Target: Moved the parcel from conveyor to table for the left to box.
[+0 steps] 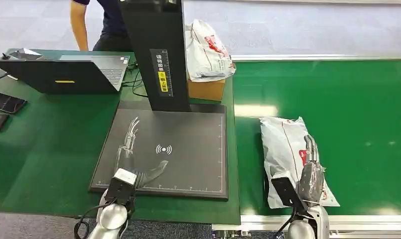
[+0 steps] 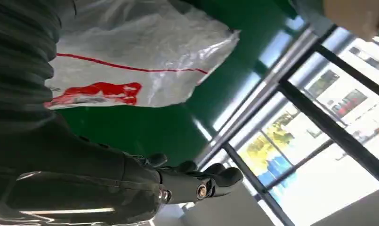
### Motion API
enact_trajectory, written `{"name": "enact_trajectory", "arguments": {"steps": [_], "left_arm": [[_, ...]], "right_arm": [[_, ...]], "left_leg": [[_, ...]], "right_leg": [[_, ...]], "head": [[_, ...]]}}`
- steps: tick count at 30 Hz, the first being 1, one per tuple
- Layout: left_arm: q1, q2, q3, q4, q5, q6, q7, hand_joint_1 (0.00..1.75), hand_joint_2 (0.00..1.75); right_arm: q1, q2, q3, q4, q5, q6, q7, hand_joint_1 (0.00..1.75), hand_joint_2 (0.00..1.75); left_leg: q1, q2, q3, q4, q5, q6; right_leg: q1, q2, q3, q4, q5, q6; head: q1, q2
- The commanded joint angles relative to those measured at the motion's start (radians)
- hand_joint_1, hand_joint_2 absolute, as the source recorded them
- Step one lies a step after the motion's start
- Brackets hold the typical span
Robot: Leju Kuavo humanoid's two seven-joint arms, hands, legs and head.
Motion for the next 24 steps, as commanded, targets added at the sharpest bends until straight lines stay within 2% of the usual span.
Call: {"name": "enact_trajectory", "arguments": {"steps": [1, 3, 5, 24], "left_arm": [[-0.011, 0.005, 0.013, 0.004, -0.014, -0.011, 0.026, 0.00, 1.75], [-0.016, 0.005, 0.014, -0.009, -0.016, -0.014, 0.038, 0.00, 1.75], [-0.022, 0.004, 0.016, -0.025, -0.018, -0.023, 0.058, 0.00, 1.75], [-0.022, 0.004, 0.016, -0.025, -0.018, -0.023, 0.058, 0.00, 1.75]], "right_arm": [[-0.102, -0.010, -0.159, 0.324, 0.022, 0.085, 0.019, 0.00, 1.75], [-0.137, -0.018, -0.163, 0.381, 0.035, 0.125, 0.058, 0.00, 1.75], [-0.172, -0.024, -0.171, 0.437, 0.041, 0.128, 0.049, 0.00, 1.75], [-0.172, -0.024, -0.171, 0.437, 0.041, 0.128, 0.049, 0.00, 1.75]], "left_leg": [[0.001, 0.001, 0.003, -0.002, 0.000, -0.001], [0.001, 0.001, 0.003, -0.001, 0.000, -0.001], [0.001, 0.002, 0.004, -0.001, 0.000, -0.001], [0.001, 0.000, 0.004, -0.001, 0.000, -0.001]], "right_leg": [[0.001, 0.000, 0.004, -0.002, 0.001, -0.001], [0.001, 0.001, 0.004, -0.002, 0.001, -0.001], [0.001, 0.001, 0.004, -0.002, 0.001, -0.001], [0.001, 0.000, 0.004, -0.002, 0.000, -0.001]], "head": [[0.000, 0.000], [0.000, 0.000], [0.000, 0.000], [0.000, 0.000]]}}
